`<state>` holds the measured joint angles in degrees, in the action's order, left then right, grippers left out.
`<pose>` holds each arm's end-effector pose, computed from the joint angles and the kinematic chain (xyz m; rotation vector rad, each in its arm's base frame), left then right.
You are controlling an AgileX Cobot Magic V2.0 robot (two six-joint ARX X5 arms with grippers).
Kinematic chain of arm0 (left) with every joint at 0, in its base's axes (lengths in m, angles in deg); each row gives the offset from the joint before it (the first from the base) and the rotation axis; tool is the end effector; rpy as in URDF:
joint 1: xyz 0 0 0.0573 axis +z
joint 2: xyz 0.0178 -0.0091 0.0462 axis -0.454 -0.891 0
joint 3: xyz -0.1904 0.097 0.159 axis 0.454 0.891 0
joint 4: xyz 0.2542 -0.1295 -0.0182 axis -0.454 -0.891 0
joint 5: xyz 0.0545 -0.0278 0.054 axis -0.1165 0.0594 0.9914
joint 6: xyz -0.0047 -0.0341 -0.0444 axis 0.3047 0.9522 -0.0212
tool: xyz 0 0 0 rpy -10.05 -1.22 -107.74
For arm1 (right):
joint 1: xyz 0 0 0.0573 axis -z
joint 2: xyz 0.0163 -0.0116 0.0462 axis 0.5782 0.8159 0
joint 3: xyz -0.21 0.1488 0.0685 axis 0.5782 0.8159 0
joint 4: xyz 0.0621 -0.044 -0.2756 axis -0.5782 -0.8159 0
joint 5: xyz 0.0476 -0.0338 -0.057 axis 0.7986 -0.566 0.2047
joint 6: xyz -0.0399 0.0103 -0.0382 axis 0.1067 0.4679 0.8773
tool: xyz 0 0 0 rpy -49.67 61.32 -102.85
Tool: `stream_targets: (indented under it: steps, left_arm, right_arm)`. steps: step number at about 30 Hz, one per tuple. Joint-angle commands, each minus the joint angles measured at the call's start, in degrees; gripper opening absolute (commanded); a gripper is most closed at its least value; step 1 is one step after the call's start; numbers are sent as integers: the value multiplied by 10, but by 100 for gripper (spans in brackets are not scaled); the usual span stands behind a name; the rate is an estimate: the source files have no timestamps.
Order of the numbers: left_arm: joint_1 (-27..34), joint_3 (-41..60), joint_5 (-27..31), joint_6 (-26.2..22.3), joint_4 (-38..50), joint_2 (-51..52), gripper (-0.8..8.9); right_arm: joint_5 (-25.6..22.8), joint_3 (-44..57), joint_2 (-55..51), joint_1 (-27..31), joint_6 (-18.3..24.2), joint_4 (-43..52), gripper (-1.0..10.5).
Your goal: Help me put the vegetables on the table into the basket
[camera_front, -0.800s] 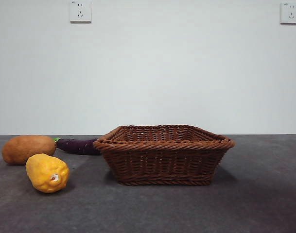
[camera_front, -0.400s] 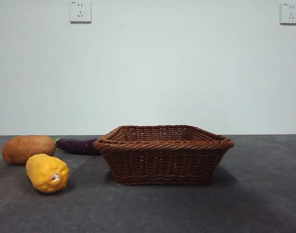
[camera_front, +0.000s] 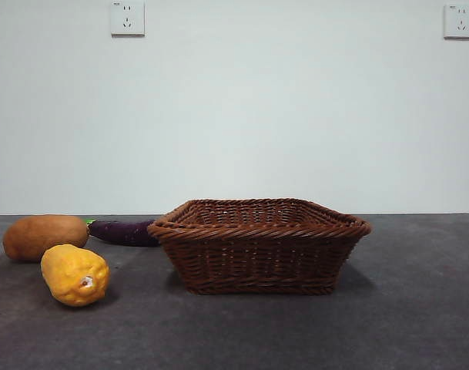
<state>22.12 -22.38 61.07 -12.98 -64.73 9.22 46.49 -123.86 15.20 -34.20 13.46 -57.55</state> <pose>0.1238 -0.0217 0.3175 -0.1335 0.4631 -0.4024 0.1144 0.0090 0.3524 0.1153 0.4712 0.3195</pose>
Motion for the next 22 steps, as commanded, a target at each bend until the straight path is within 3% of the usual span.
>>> stream_targets:
  steps: [1,9,10,11,13,14,16,22]
  left_arm:
    - [0,-19,-14,-38,-23,-17,-7]
    - [0,-44,-19,-47,-41,-45,2]
    - [0,-45,-19,-47,-40,-45,35]
    - [0,-46,-20,-47,-39,-45,159]
    - [0,-46,-20,-47,-39,-45,528]
    - [0,-46,-20,-47,-39,-46,638]
    - [0,-46,-20,-47,-39,-46,644]
    - [0,-46,-20,-41,-39,-58,657]
  right_arm:
    - [11,-13,16,0,35,-23,-11]
    - [16,-21,35,0,39,-35,6]
    - [16,-21,35,0,39,-35,36]
    - [16,-21,35,0,39,-34,120]
    - [21,-21,35,0,39,-34,323]
    - [31,-21,35,0,38,-34,443]
    - [43,-21,37,0,34,-35,565]
    - [65,-21,59,0,32,-45,572]
